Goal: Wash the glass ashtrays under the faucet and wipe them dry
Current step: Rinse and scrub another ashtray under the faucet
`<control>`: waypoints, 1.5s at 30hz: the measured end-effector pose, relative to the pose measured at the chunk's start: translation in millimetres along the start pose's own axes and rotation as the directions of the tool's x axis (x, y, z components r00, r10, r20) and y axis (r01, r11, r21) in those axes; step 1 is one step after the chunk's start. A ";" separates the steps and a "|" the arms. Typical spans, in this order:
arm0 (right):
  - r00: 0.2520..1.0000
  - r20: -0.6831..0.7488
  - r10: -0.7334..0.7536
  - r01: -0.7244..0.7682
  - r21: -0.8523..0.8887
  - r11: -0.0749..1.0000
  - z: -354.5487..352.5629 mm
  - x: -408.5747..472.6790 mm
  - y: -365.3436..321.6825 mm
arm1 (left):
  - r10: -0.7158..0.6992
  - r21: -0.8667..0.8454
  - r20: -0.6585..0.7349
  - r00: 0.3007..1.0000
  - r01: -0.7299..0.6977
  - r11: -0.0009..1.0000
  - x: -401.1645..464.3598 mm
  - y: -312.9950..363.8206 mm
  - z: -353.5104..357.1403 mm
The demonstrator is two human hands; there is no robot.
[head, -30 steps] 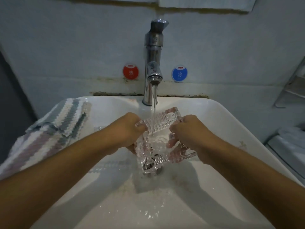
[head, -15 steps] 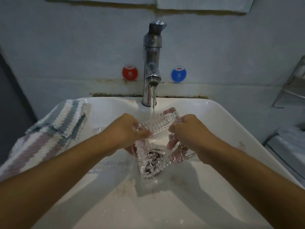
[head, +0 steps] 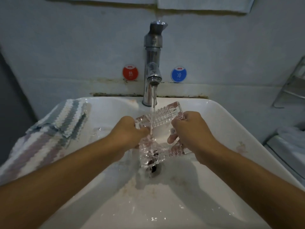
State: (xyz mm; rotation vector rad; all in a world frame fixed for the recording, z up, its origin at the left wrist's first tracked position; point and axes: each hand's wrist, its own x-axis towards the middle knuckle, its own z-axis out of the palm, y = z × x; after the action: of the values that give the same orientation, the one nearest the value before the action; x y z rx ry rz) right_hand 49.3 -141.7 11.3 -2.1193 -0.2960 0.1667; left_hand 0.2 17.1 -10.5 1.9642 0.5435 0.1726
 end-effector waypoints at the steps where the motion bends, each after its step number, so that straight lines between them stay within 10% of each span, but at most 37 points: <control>1: 1.000 -0.002 0.003 -0.003 0.009 1.000 -0.2 0.0 0.2 | -0.020 -0.044 -0.014 1.000 0.019 0.999 -1.6 -1.5 3.9; 7: 1.000 0.003 0.019 -0.019 0.024 1.000 1.5 -2.7 0.2 | -0.004 0.030 -0.065 0.998 0.006 1.000 -0.2 -10.2 15.3; 13: 0.999 -0.013 0.050 -0.049 0.032 0.998 0.3 0.7 0.3 | -0.066 -0.078 0.165 0.984 0.080 0.994 5.6 -12.0 16.3; 21: 0.998 -0.003 0.066 -0.065 0.089 0.994 -1.1 -0.3 -0.6 | 0.162 0.146 -0.050 0.986 -0.153 0.977 -12.2 2.7 13.5; 45: 0.986 -0.161 0.043 -0.007 0.214 0.977 -1.0 9.6 6.7 | -0.121 -0.376 0.298 0.947 0.233 0.897 -19.2 6.0 20.3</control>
State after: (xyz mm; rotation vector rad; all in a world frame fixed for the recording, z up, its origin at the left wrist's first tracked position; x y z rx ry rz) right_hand 59.8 -143.3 6.2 -1.9104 -0.1459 0.0349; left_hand -7.9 -10.3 -11.9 1.4899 0.4632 -0.0926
